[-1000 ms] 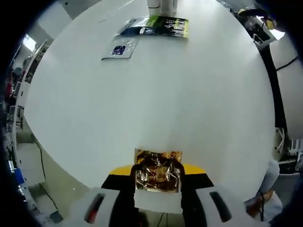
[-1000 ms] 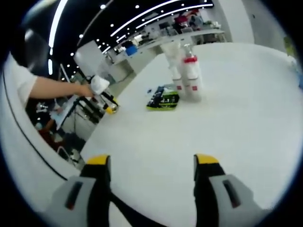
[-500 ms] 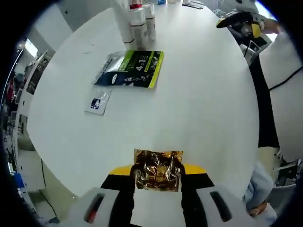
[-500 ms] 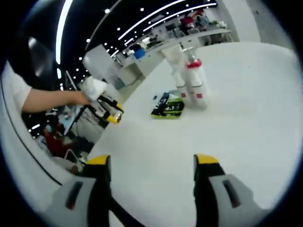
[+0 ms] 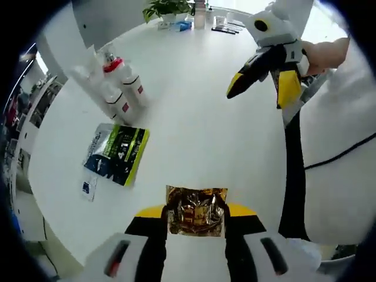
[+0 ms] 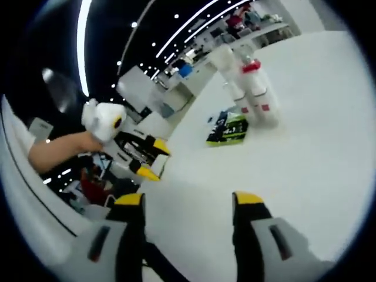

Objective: Arrange the skincare products in the storage area until every visible bottle or jar stands upright without overlapping.

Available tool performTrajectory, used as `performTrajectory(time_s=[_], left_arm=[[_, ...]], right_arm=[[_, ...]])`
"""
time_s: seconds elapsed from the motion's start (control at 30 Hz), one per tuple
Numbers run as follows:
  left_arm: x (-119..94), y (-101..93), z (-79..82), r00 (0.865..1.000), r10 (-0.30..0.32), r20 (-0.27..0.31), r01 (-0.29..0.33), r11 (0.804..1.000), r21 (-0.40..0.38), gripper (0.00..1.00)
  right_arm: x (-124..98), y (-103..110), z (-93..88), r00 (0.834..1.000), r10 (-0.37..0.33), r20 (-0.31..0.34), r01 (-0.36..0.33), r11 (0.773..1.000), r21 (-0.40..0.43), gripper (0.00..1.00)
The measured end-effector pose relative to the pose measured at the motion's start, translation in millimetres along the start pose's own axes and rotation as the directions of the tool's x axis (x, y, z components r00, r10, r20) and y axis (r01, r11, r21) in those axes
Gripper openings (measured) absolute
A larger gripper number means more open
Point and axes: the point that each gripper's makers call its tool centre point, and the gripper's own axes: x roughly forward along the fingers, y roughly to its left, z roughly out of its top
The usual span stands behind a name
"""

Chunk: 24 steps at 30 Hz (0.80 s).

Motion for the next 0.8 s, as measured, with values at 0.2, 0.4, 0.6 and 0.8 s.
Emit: performTrajectory(time_s=[0.2,0.4,0.6,0.8], left_arm=[[11.5,-36.5,51.0,0.998,-0.013,0.058,0.010,0.998,0.057,0.38],[18.5,-58.7,78.5,0.997,-0.015,0.075,0.007,0.994,0.110,0.38],[23.2,-74.2,99.1,0.997,-0.020,0.078,0.006,0.984,0.176,0.39],[19.1,-79.8,113.7,0.996,-0.004,0.093,-0.017,0.973,0.231,0.39]], right_arm=[[-4.6,-5.0,-1.7,0.999,0.049,0.022,-0.050,0.994,0.101,0.41],[-11.7,-6.4,-1.6,0.996,0.075,0.038,-0.080,0.984,0.160,0.29],[-16.2,-9.1,-2.8,0.996,0.083,0.028,-0.087,0.975,0.203,0.22],[-13.3,-7.9,-8.1,0.995,0.100,-0.019,-0.093,0.972,0.216,0.17]])
